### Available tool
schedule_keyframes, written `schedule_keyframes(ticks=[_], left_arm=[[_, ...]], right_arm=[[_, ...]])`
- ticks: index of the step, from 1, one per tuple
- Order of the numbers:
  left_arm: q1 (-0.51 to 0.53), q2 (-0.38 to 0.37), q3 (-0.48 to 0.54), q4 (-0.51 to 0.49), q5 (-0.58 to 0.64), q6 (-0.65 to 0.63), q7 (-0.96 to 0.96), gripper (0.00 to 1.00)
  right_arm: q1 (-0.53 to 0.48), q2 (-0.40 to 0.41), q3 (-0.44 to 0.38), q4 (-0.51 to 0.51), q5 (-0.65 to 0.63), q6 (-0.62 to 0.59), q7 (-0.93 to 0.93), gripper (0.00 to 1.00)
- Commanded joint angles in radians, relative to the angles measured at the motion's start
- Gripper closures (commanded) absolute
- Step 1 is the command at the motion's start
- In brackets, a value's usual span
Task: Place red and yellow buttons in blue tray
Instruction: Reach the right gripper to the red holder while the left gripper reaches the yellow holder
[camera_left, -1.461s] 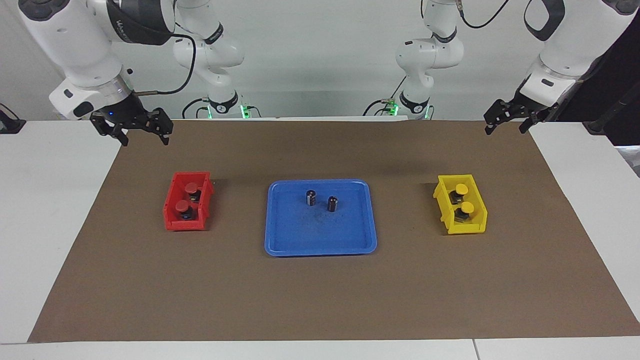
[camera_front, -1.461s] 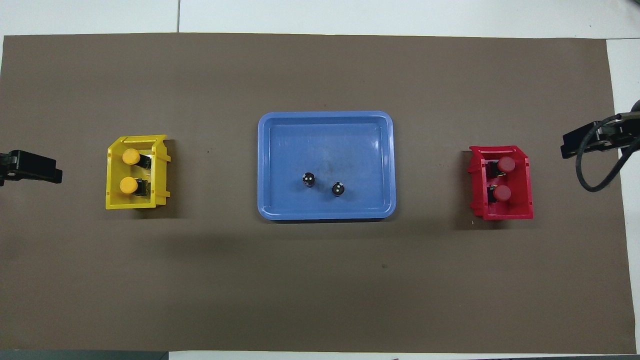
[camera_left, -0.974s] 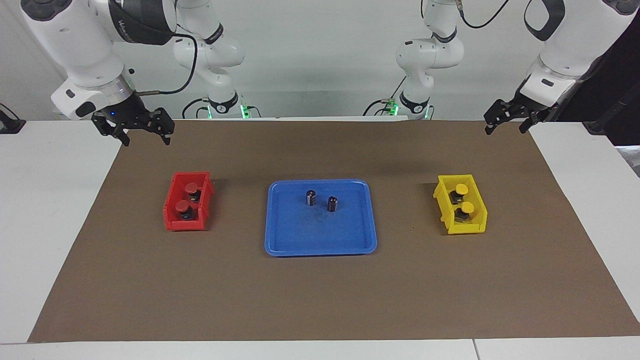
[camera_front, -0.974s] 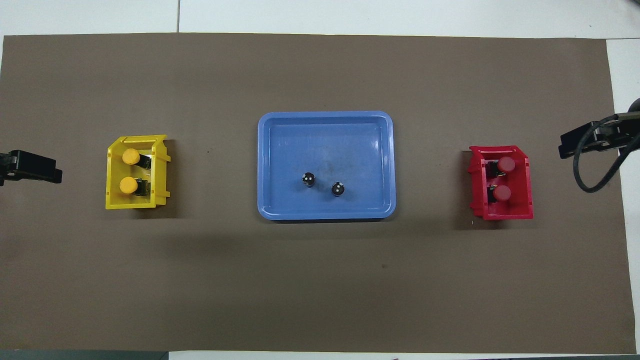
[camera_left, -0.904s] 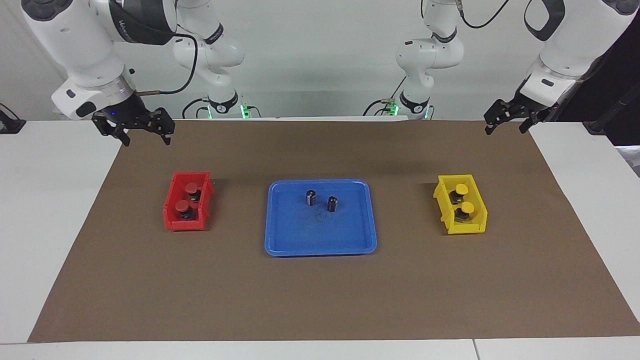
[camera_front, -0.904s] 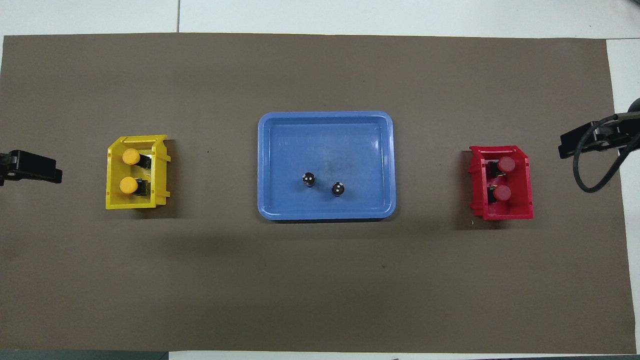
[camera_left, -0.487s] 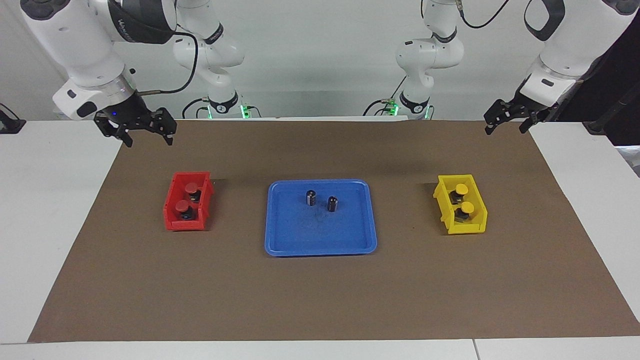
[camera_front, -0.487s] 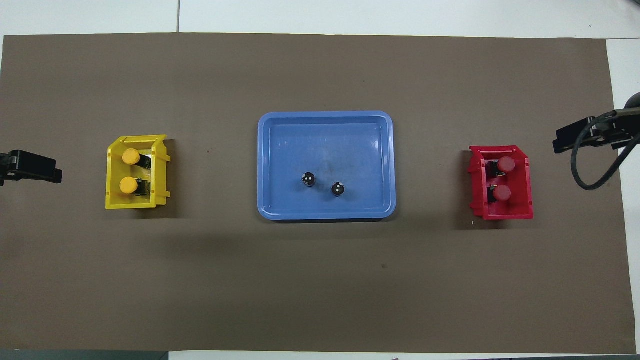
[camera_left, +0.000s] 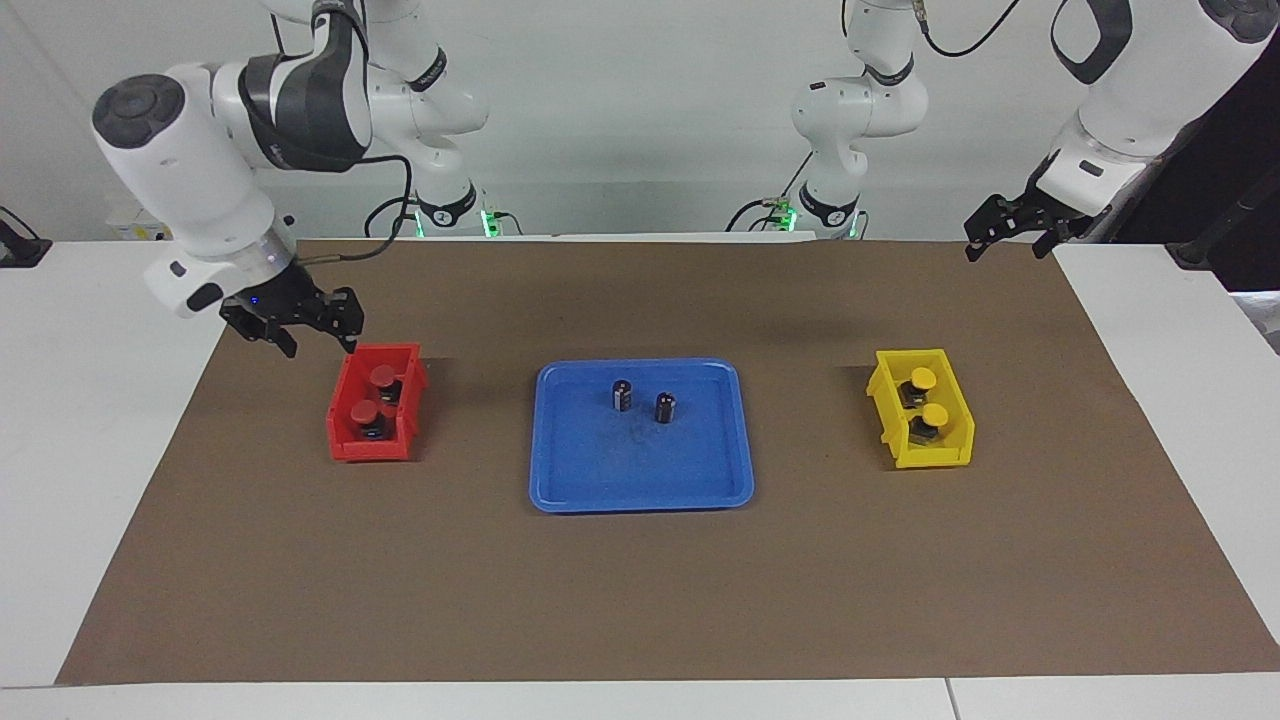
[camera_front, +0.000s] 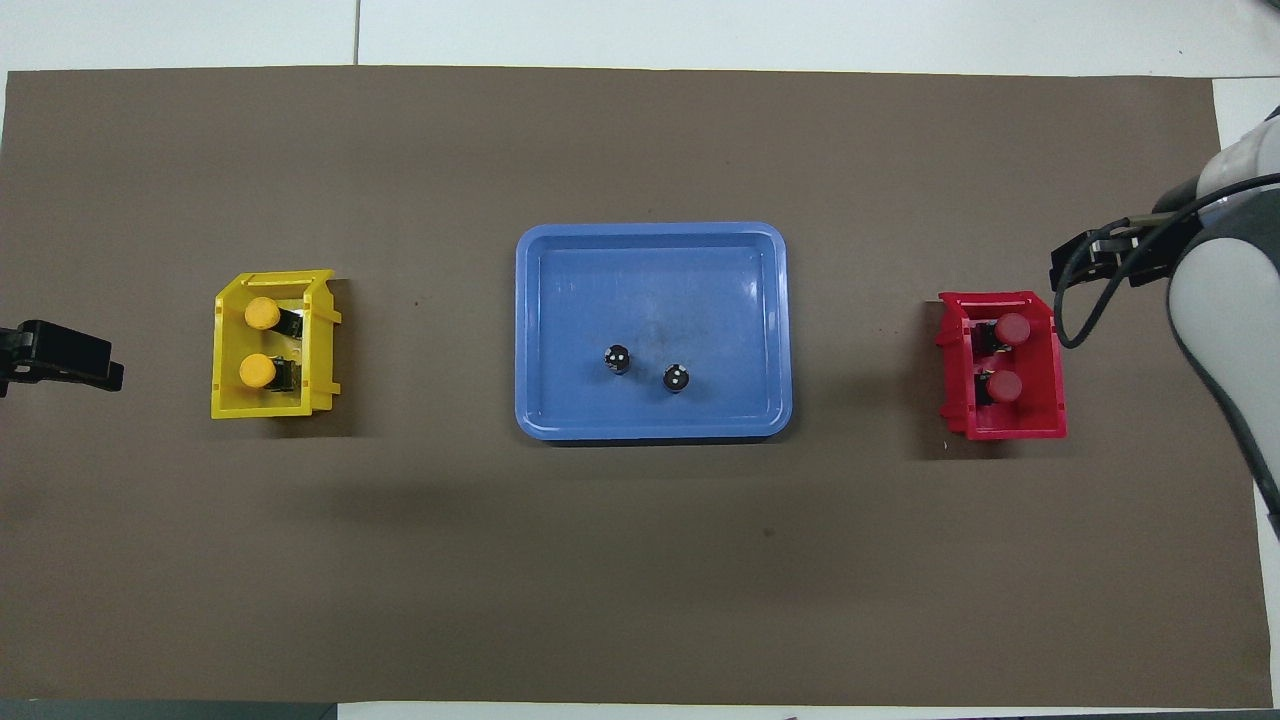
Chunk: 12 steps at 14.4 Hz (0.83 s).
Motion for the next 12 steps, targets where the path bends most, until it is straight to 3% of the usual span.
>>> schedule_keyframes(ticks=[1, 4, 12], left_arm=[[-0.012, -0.017, -0.005, -0.025, 0.019, 0.015, -0.016, 0.00], [-0.031, -0.074, -0.008, -0.181, 0.017, 0.238, -0.092, 0.00], [-0.078, -0.074, -0.010, -0.197, 0.017, 0.247, -0.097, 0.00]], right_arm=[[-0.014, -0.019, 0.001, -0.149, 0.015, 0.141, -0.053, 0.26], [-0.014, -0.013, 0.001, -0.244, 0.013, 0.244, -0.093, 0.28], [-0.031, 0.030, 0.001, -0.289, 0.013, 0.344, -0.113, 0.31]])
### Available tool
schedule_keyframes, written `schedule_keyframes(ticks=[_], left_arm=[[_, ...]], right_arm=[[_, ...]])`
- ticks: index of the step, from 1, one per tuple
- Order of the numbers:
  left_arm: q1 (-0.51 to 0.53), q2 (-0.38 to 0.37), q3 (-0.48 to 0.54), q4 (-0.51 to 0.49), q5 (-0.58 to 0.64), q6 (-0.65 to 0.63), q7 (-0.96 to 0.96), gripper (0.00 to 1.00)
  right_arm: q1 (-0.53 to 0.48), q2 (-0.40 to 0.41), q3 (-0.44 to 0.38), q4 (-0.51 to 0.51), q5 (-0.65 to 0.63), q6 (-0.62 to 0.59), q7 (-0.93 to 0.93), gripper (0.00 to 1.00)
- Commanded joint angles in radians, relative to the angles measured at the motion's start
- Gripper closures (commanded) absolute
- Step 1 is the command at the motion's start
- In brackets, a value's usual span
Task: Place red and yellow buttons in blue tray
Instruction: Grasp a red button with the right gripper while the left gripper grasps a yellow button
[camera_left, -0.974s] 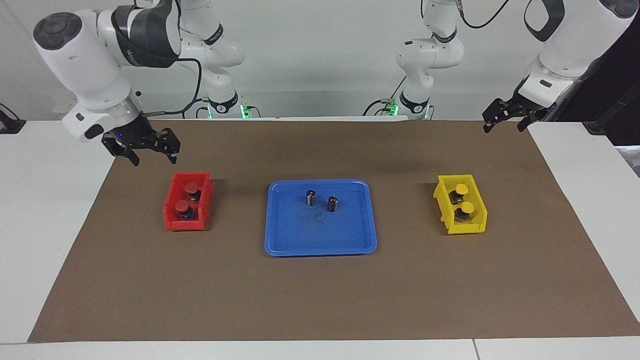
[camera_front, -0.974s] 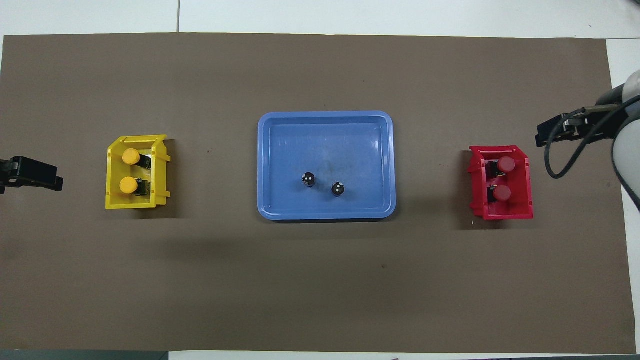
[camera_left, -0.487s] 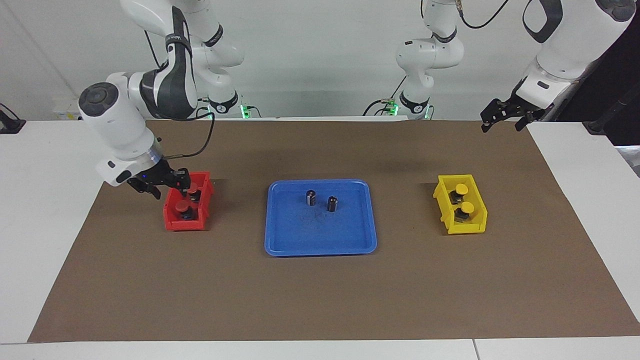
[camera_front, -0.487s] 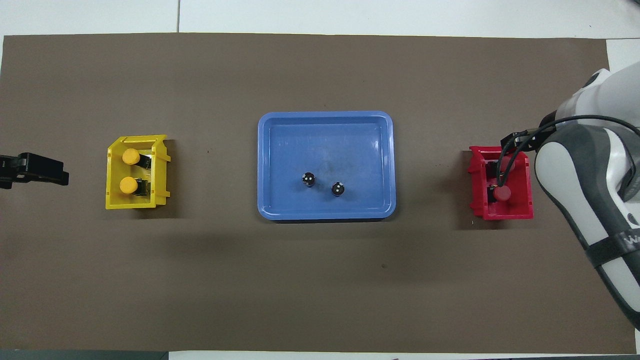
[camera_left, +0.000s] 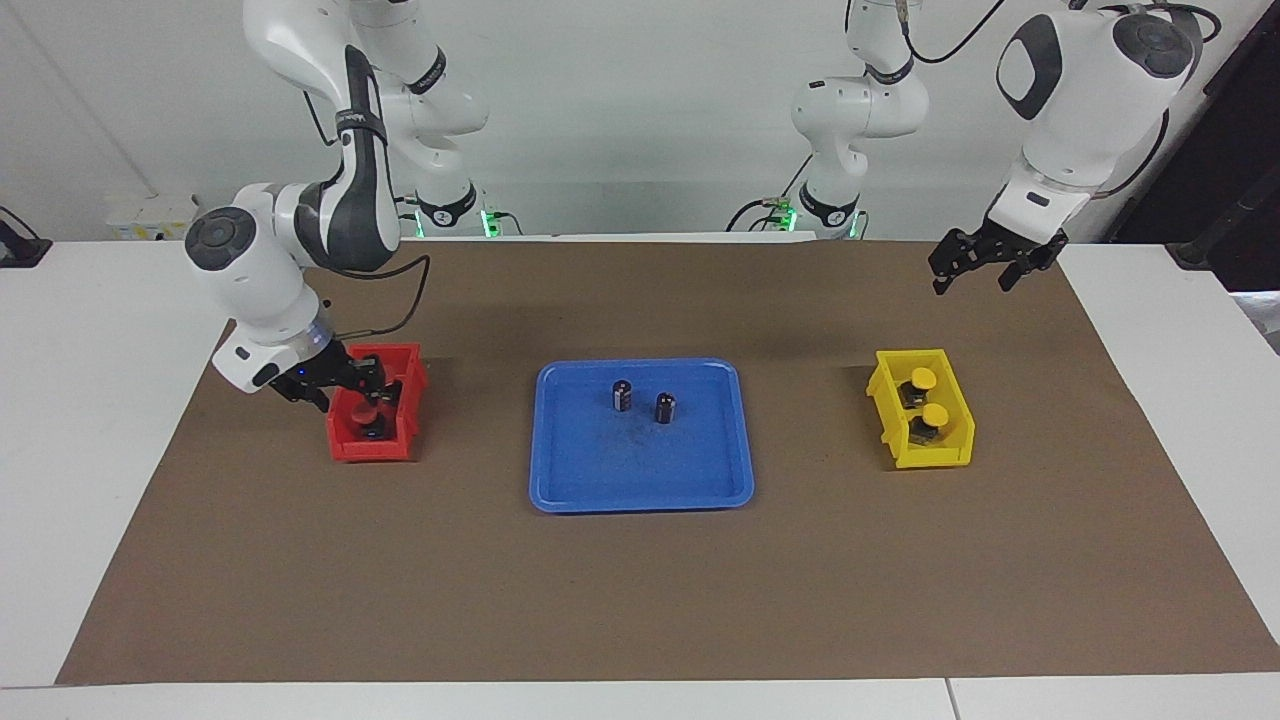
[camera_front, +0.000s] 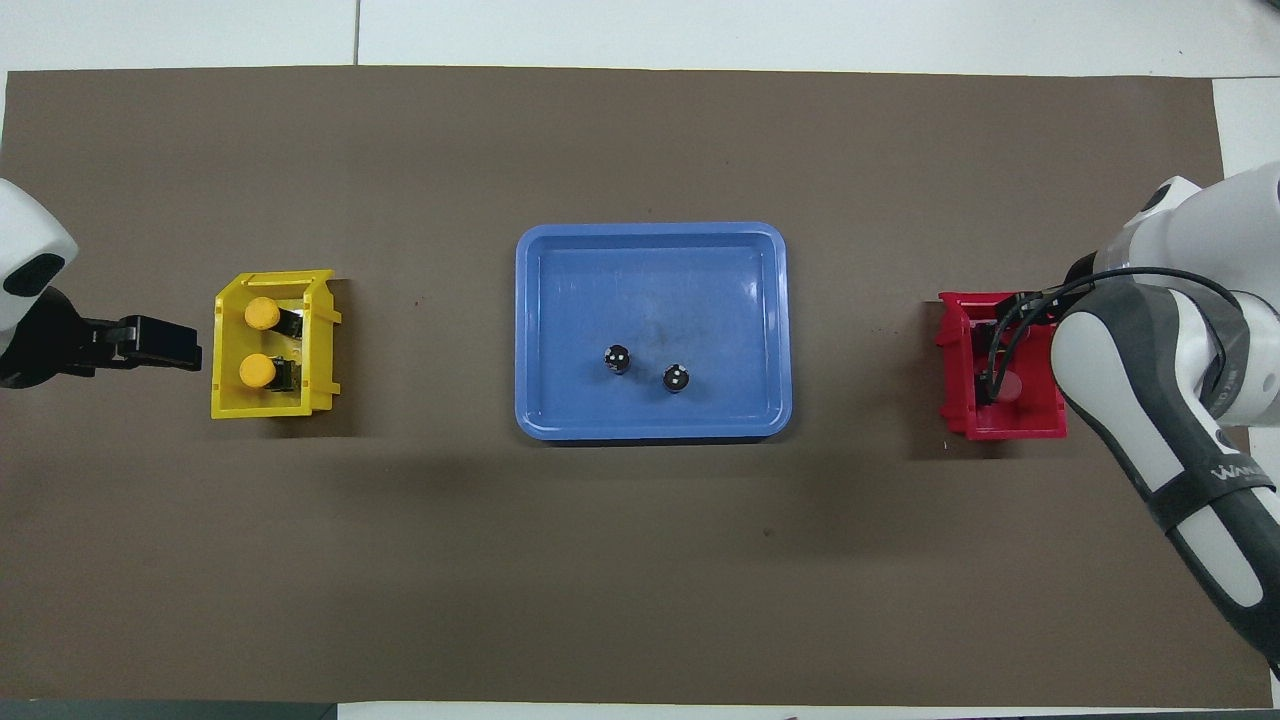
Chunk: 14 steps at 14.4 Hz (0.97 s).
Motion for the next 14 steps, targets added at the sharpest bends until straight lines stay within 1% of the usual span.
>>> schedule_keyframes(ticks=[1, 4, 7, 9, 14], left_arm=[[-0.021, -0.028, 0.007, -0.031, 0.017, 0.016, -0.022, 0.00], [-0.029, -0.028, 0.004, -0.028, 0.017, 0.010, -0.023, 0.00], [-0.034, -0.024, 0.004, -0.020, 0.016, 0.014, -0.023, 0.00], [-0.035, -0.019, 0.004, -0.005, 0.003, 0.004, -0.025, 0.00], [-0.037, -0.017, 0.004, -0.001, -0.006, -0.001, -0.025, 0.00]], right_arm=[[0.000, -0.002, 0.004, -0.023, 0.013, 0.042, -0.023, 0.32], [0.002, 0.014, 0.005, -0.024, 0.012, 0.054, -0.023, 0.37], [0.003, 0.037, 0.005, -0.023, 0.013, 0.079, -0.023, 0.37], [0.018, 0.035, 0.005, -0.023, 0.013, 0.070, -0.023, 0.37], [0.020, 0.034, 0.005, -0.027, 0.013, 0.054, -0.036, 0.37]])
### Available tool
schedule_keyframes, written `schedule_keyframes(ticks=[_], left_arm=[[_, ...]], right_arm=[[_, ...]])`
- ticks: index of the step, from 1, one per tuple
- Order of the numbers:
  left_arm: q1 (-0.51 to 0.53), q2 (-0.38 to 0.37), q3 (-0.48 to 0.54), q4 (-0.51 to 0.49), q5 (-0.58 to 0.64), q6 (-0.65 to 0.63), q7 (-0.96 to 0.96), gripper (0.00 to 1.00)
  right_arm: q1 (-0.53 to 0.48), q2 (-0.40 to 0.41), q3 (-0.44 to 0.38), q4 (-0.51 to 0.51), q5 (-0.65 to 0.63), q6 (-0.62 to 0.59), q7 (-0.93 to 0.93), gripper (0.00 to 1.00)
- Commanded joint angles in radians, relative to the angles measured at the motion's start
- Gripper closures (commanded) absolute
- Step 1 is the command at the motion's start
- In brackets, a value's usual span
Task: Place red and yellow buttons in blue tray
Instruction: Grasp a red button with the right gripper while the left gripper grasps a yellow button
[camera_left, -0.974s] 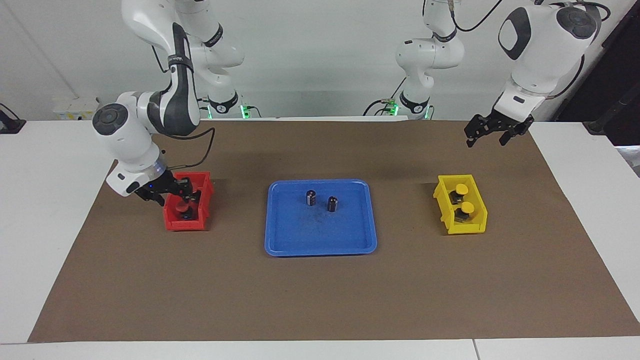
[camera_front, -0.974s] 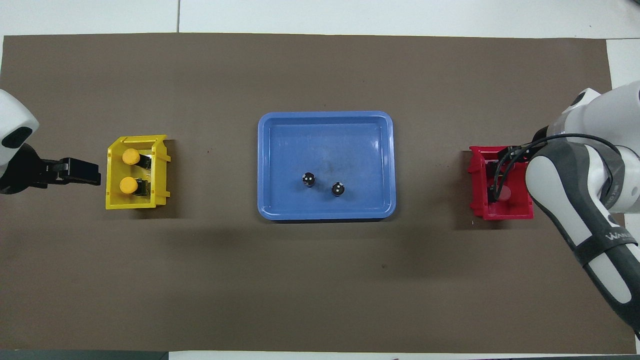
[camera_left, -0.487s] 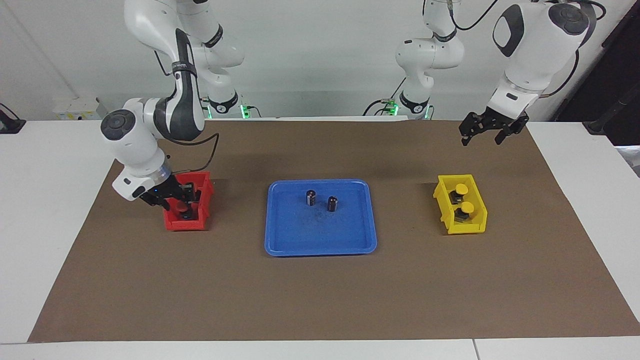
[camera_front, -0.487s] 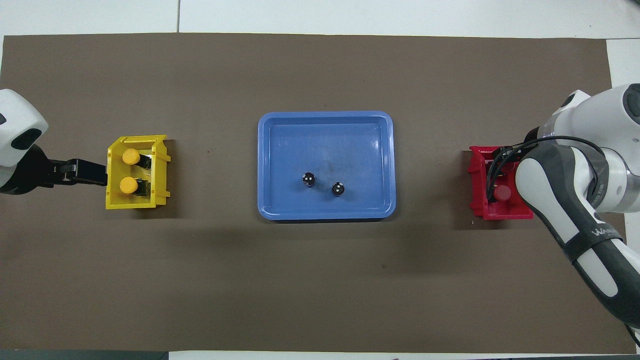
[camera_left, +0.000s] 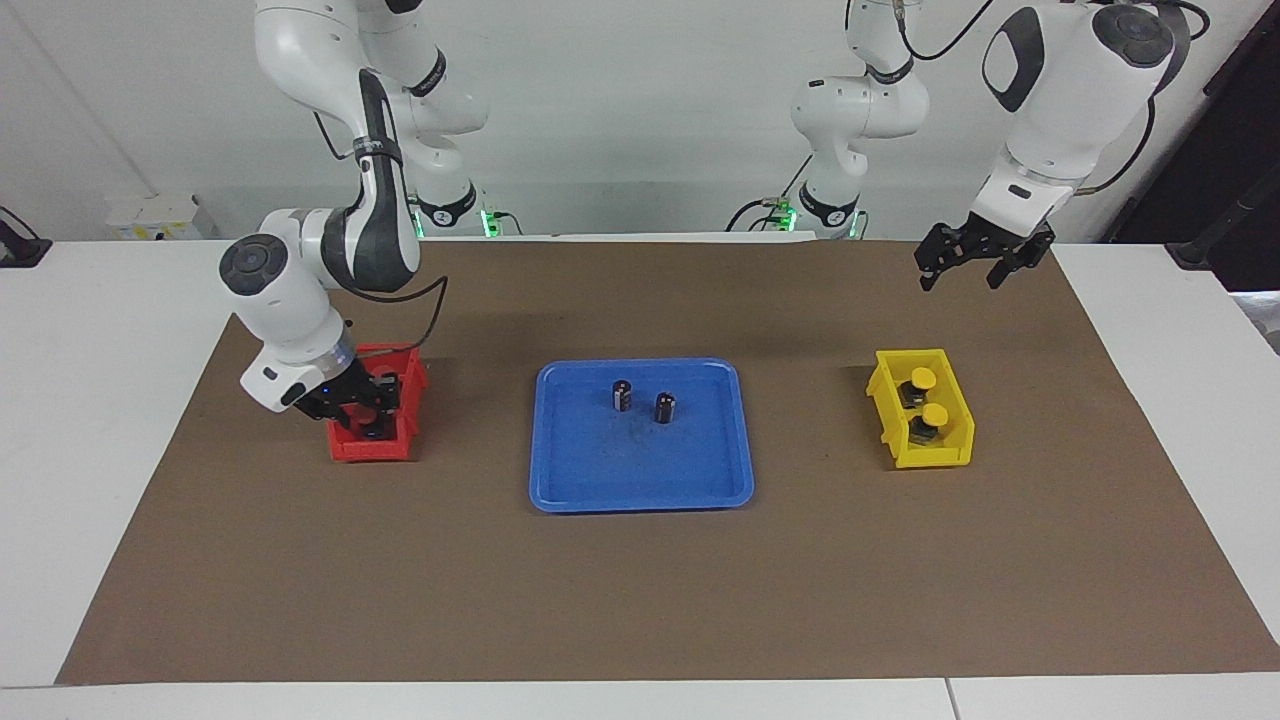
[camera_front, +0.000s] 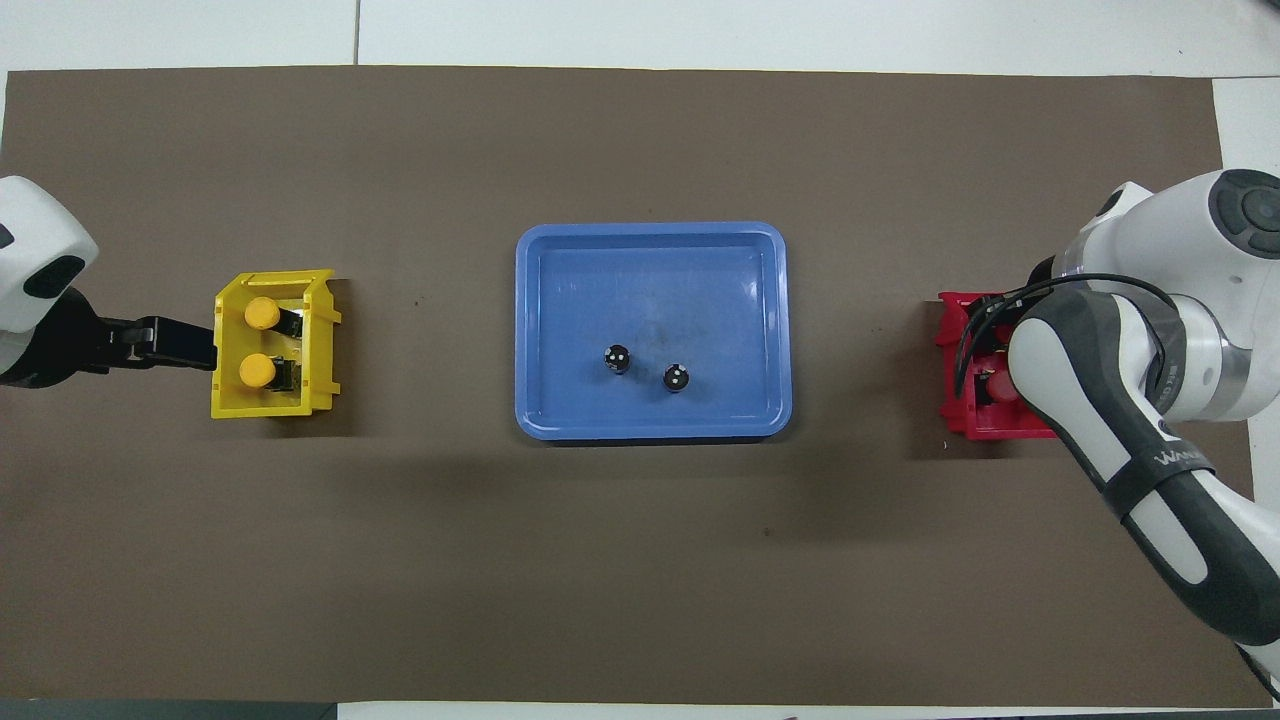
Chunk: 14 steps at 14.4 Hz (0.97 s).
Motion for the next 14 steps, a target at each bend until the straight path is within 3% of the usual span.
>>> schedule_keyframes(ticks=[1, 9, 14], left_arm=[[-0.021, -0.015, 0.006, -0.005, -0.004, -0.002, -0.022, 0.00], [-0.029, -0.011, 0.006, 0.008, -0.004, 0.002, -0.020, 0.00], [-0.029, -0.012, 0.006, 0.008, -0.004, -0.004, -0.019, 0.00]], right_arm=[[-0.007, -0.008, 0.000, -0.012, 0.012, -0.002, -0.048, 0.37], [-0.024, -0.016, 0.000, -0.031, 0.012, -0.011, -0.079, 0.39], [-0.024, -0.016, 0.000, -0.032, 0.012, -0.012, -0.085, 0.63]])
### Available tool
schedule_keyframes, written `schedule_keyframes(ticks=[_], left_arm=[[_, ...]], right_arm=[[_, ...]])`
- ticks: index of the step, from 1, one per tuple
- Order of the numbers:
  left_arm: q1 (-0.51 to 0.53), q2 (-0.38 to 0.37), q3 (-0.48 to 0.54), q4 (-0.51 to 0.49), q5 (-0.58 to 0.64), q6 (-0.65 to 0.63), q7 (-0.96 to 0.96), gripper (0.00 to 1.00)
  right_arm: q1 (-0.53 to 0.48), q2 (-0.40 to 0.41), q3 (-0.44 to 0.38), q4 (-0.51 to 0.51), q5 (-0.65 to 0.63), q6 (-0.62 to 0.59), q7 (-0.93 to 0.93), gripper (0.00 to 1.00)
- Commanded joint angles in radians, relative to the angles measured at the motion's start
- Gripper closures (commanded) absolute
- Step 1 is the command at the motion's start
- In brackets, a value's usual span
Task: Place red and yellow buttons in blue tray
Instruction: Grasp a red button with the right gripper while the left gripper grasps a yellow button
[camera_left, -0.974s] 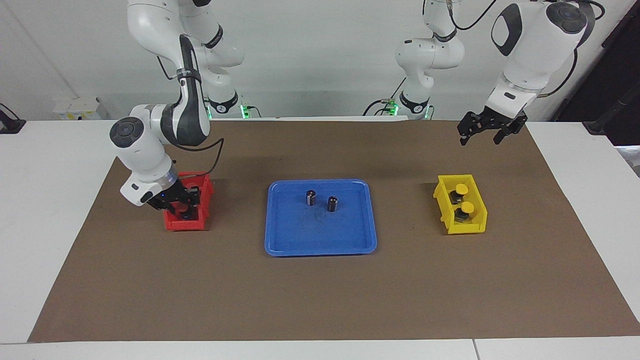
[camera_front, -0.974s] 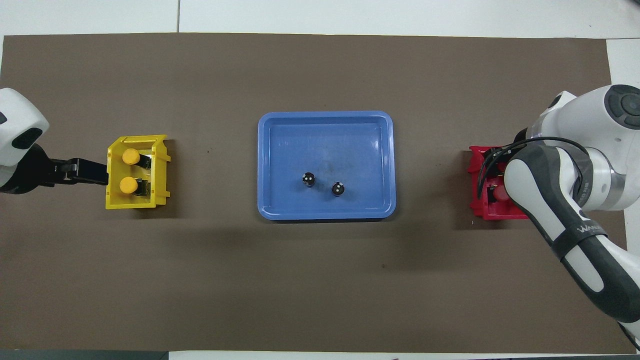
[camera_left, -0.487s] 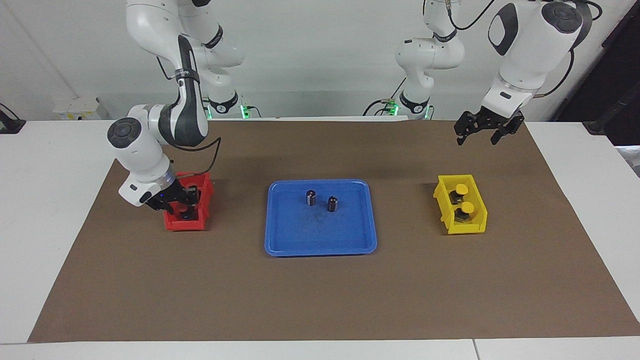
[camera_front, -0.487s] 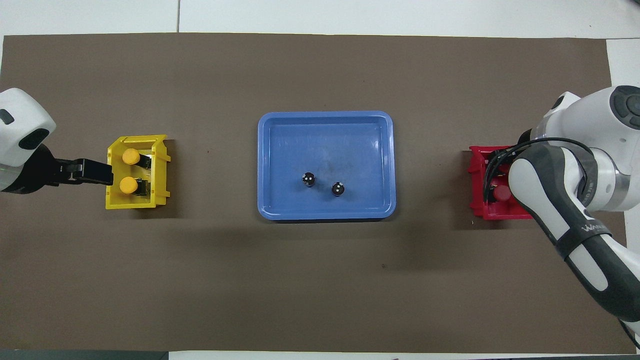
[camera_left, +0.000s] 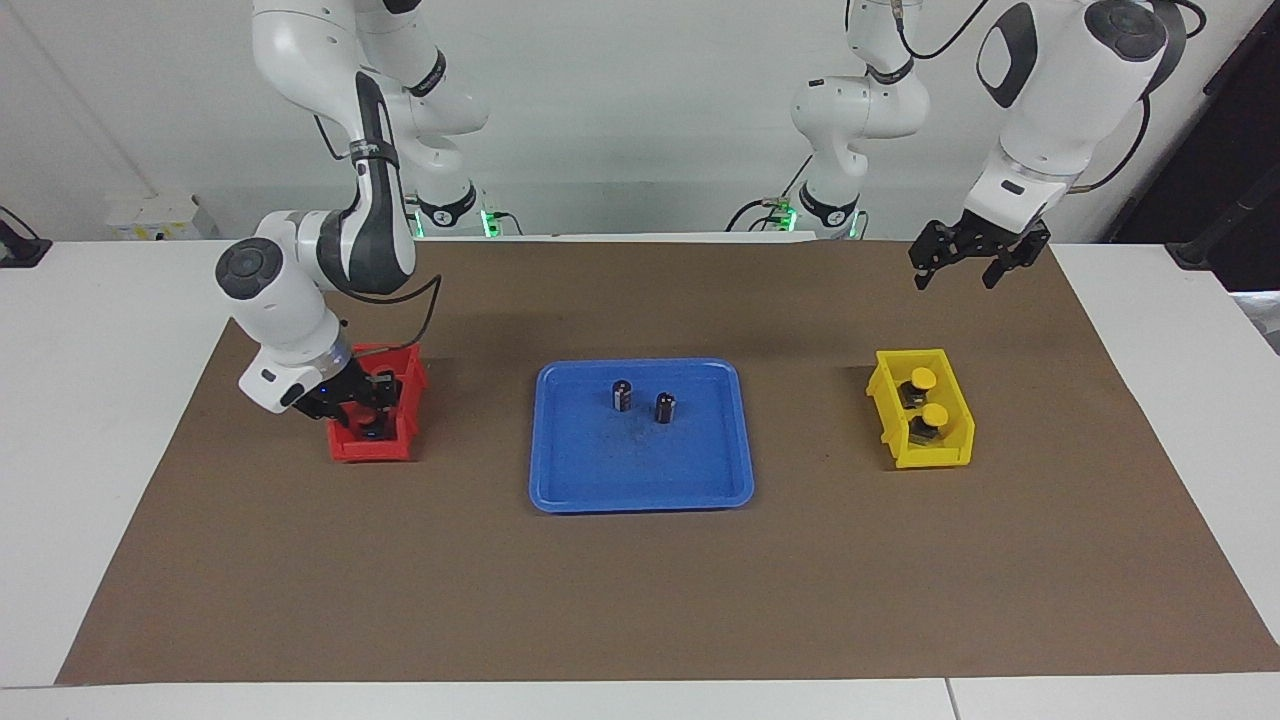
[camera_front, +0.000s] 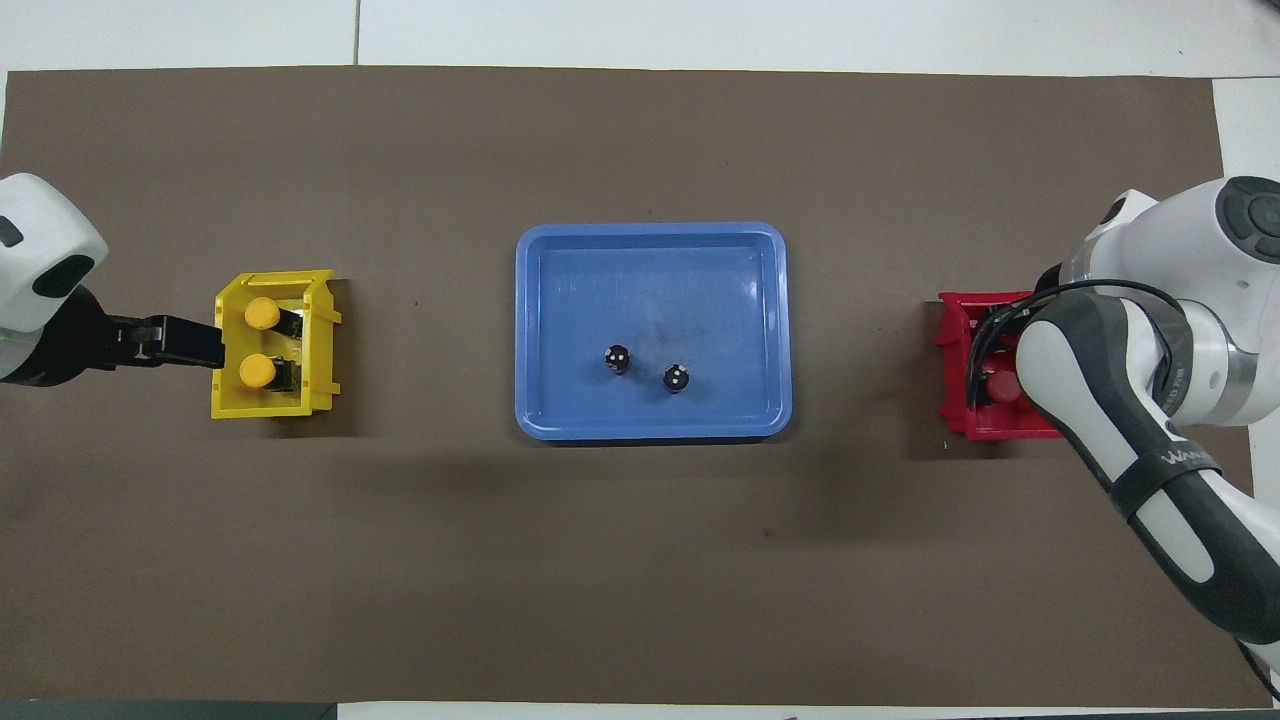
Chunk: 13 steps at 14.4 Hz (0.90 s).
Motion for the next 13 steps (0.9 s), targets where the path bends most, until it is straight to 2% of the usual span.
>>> schedule_keyframes(ticks=[1, 2, 5, 10, 13], left_arm=[[-0.011, -0.012, 0.007, -0.001, -0.004, -0.007, -0.015, 0.00], [-0.010, -0.012, 0.007, -0.001, -0.004, -0.014, -0.015, 0.00], [-0.010, -0.014, 0.007, -0.001, -0.004, -0.030, -0.014, 0.00], [-0.007, -0.015, 0.010, -0.002, -0.004, -0.031, -0.015, 0.00], [0.012, -0.023, 0.019, -0.025, -0.004, -0.012, -0.014, 0.00]], right_arm=[[-0.010, -0.016, 0.004, -0.020, 0.012, -0.007, -0.040, 0.73], [-0.010, -0.016, 0.004, -0.017, 0.012, -0.008, -0.044, 0.84], [-0.010, -0.005, 0.004, 0.038, 0.001, -0.046, -0.060, 0.87], [0.007, 0.076, 0.007, 0.410, 0.007, -0.411, -0.046, 0.87], [0.091, 0.137, 0.021, 0.578, 0.013, -0.528, 0.092, 0.87]])
